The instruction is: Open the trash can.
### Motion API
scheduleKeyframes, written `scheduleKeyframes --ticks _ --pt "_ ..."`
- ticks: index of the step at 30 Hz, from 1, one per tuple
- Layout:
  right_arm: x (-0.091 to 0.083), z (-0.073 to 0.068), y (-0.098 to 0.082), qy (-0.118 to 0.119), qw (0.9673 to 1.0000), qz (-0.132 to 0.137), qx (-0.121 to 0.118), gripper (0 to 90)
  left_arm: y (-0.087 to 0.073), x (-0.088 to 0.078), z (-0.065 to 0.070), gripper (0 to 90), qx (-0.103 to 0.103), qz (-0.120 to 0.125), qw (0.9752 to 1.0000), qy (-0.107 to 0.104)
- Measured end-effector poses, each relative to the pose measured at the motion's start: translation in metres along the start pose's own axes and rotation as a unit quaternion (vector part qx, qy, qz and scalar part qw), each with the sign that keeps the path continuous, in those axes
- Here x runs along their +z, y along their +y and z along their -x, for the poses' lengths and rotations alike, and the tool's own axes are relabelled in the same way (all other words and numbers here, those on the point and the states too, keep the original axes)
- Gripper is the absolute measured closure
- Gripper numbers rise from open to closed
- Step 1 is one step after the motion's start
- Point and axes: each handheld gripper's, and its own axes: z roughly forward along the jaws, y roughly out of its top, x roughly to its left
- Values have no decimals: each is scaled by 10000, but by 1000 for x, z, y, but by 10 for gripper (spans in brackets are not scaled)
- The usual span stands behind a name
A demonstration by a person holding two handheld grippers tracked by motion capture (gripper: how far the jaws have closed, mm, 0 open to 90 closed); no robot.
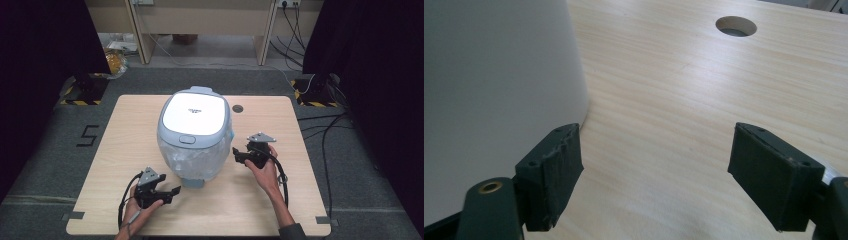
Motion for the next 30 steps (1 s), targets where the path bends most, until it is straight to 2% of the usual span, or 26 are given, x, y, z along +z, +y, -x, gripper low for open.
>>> scheduleKeyframes --ticks 1,3,4,6,11,13,15,16,19,21,23,25,26,27,30 --pt "0 0 0 0 10000 0 0 210 0 -1 4 231 38 35 10000 -78" --pt "-9 0 -6 47 10000 -48 -39 197 2 0 17 245 252 102 9994 -228" --pt "-12 0 -9 27 9999 -40 -102 198 2 0 21 252 268 122 9991 -299" --pt "-18 0 -15 20 9999 -90 -46 196 3 4 27 254 307 114 9980 -535" --pt "-29 2 -27 6 9997 -188 -162 191 5 17 42 263 516 9 9955 -794" --pt "-33 6 -32 -48 9996 -140 -251 182 9 22 48 270 617 20 9940 -903" --pt "-37 8 -36 -39 9998 -124 -168 178 11 24 50 272 684 23 9934 -919" --pt "-38 10 -38 -50 9998 -111 -130 179 13 26 53 270 789 -13 9931 -868" --pt "-39 13 -41 -95 9998 -130 -92 179 15 30 54 270 775 -5 9930 -894" --pt "-41 16 -45 -123 9998 -169 -57 179 15 34 54 265 897 -40 9924 -838" --pt "-41 18 -46 -157 9997 -188 -37 179 16 35 53 267 881 -23 9927 -823" --pt "-41 18 -46 -137 9997 -201 -22 181 15 36 54 267 1039 -58 9912 -818" --pt "-41 18 -46 -137 9997 -201 -22 181 15 36 54 267 1039 -58 9912 -818" --pt "-42 18 -46 -96 9997 -199 -68 181 14 36 55 267 1163 -71 9901 -778" --pt "-41 17 -47 -95 9997 -225 -90 182 12 37 53 286 1291 -37 9888 -752"
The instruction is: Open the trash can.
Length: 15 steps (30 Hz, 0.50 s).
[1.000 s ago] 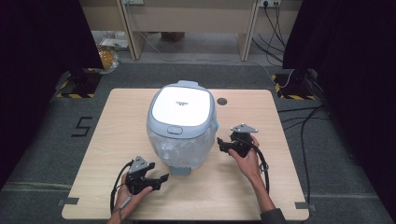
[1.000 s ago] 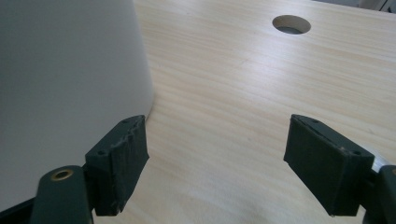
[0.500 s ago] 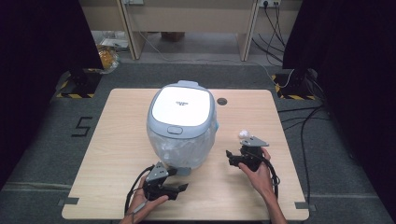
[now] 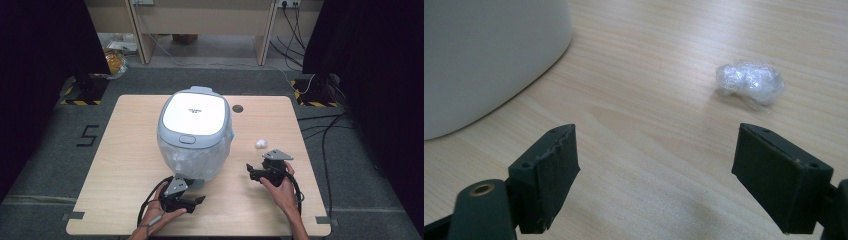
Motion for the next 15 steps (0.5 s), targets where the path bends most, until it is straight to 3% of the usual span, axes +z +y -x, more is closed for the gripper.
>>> scheduleKeyframes --ticks 5,6,15 --pt "2 0 -2 18 10000 -65 9 184 -1 0 -1 290 169 4 9999 -5" --pt "2 1 -2 32 10000 -66 5 184 -2 1 2 290 321 -36 9994 95" --pt "5 2 -2 58 9999 -130 24 185 -2 3 4 290 456 -119 9988 145"
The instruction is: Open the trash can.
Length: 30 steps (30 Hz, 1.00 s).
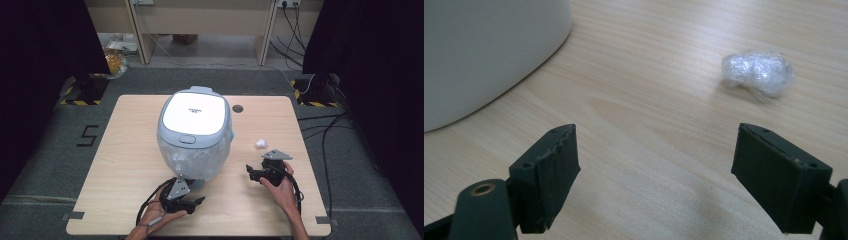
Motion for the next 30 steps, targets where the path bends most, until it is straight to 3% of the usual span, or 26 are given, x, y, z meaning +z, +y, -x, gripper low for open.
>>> scheduleKeyframes --ticks 12,19,30 --pt "6 4 6 6 10000 13 31 185 -2 4 2 290 45 -110 9999 43" --pt "13 12 8 54 9998 6 175 185 -3 8 1 290 9 -233 9997 9" --pt "7 18 11 -19 9997 121 234 185 -4 8 1 291 -20 -206 9998 35"
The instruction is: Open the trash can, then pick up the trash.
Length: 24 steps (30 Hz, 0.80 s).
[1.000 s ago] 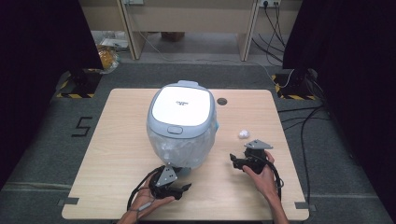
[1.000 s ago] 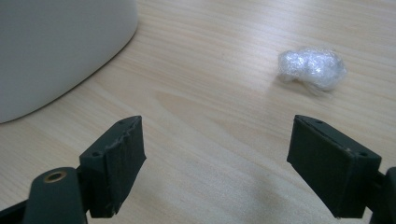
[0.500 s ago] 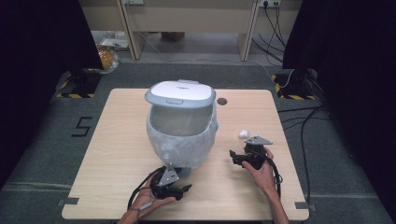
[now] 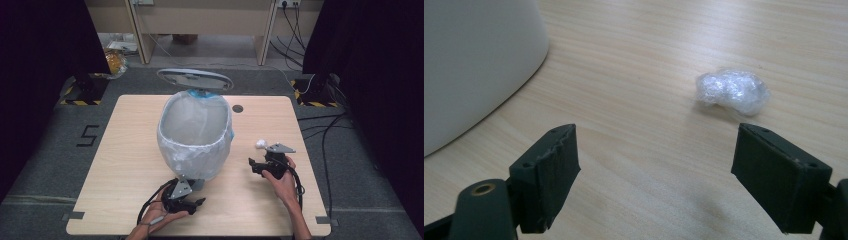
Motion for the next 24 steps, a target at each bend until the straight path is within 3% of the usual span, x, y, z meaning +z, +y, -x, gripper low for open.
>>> scheduleKeyframes --ticks 10,18,22,24 --pt "-2 8 7 -107 9998 162 80 182 0 0 1 291 8 -14 10000 12" --pt "2 24 18 -199 9989 375 205 160 0 0 1 291 -4 -29 10000 -6" --pt "13 34 27 -341 9984 399 218 170 0 0 0 291 -6 -13 10000 -14" --pt "21 37 28 -405 9988 258 138 181 0 0 0 291 -2 -6 10000 3"
